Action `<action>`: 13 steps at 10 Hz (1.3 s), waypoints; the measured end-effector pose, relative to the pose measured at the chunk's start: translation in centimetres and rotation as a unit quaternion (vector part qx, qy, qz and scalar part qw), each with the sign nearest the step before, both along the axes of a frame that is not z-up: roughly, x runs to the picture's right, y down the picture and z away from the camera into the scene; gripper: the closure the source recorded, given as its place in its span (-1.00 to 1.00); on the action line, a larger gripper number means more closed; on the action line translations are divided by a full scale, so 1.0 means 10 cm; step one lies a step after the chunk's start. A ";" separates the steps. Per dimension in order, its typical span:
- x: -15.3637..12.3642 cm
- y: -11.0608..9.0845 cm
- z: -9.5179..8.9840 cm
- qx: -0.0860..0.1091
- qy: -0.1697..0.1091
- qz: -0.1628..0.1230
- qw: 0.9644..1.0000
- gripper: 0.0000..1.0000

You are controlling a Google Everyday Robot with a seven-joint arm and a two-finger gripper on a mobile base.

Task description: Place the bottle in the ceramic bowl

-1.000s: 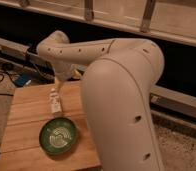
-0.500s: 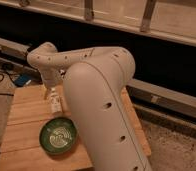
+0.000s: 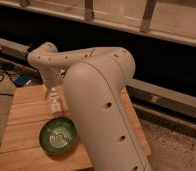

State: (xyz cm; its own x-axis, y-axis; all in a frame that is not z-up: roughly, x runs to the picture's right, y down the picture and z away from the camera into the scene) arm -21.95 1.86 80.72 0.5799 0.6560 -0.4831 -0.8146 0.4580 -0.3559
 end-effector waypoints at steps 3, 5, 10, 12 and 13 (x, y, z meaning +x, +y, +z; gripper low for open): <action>-0.17 0.15 0.14 0.001 -0.018 -0.015 1.000 -0.60; -0.16 0.20 0.26 -0.009 -0.025 -0.018 0.999 -0.60; -0.26 0.39 0.59 -0.063 -0.059 -0.015 0.996 -0.60; -0.39 0.43 0.64 -0.074 -0.073 -0.022 0.994 -0.60; -0.44 0.48 0.67 -0.083 -0.079 -0.027 0.993 -0.60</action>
